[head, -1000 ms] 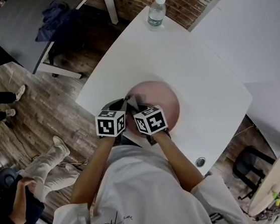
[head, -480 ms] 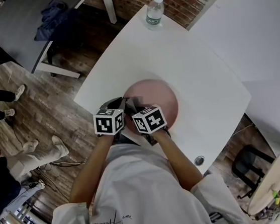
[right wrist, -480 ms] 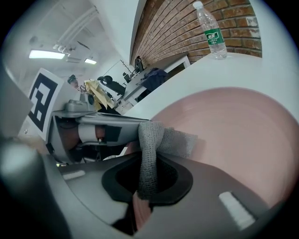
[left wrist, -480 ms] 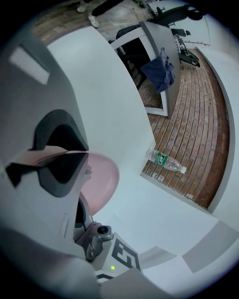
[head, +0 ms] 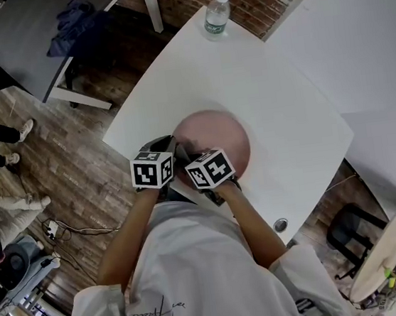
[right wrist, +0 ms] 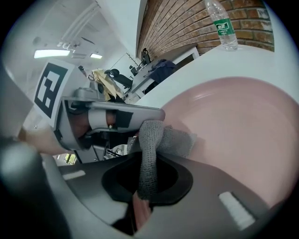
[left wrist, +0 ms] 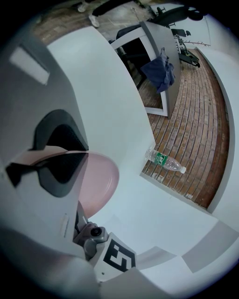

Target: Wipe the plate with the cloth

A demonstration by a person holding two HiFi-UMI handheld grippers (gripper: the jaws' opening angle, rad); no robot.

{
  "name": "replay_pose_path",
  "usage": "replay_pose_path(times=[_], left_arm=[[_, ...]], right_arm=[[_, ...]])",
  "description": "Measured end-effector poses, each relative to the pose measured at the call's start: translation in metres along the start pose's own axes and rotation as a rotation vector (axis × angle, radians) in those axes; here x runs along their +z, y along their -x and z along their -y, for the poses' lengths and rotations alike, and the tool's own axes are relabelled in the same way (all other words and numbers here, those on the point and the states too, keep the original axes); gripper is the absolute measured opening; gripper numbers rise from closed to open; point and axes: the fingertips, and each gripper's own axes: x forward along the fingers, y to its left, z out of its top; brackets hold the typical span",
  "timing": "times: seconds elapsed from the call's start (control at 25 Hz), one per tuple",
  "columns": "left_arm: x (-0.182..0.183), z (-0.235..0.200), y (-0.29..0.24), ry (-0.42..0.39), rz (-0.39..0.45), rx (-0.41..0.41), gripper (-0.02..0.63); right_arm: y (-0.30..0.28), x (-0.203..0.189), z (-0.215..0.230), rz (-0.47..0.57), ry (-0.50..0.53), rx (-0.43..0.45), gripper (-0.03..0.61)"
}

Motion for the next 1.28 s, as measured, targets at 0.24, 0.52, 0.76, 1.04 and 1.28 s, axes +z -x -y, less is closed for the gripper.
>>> replay_pose_path(times=[0.24,0.52,0.76,1.04,1.28], left_arm=[[0.000,0.001,0.000,0.006,0.002,0.000,0.029],[0.000,0.001,0.000,0.012,0.003,-0.003,0.031],[-0.002,0.001,0.001,0.011,0.007,-0.006,0.031],[0.001,0.000,0.000,0.008,0.006,-0.005,0.031],[0.000,0.001,0.000,0.008,0.006,-0.005,0.029]], right_arm=[[0.002,-0.008,-0.004,-0.033,0.010,0.027,0.032],[0.004,-0.017,-0.006,-0.069,0.007,0.073,0.032],[0.005,-0.023,-0.010,-0.096,0.019,0.089,0.034],[0.010,-0.036,-0.013,-0.161,0.070,0.121,0.035],[0.016,-0.049,-0.013,-0.197,0.080,0.141,0.034]])
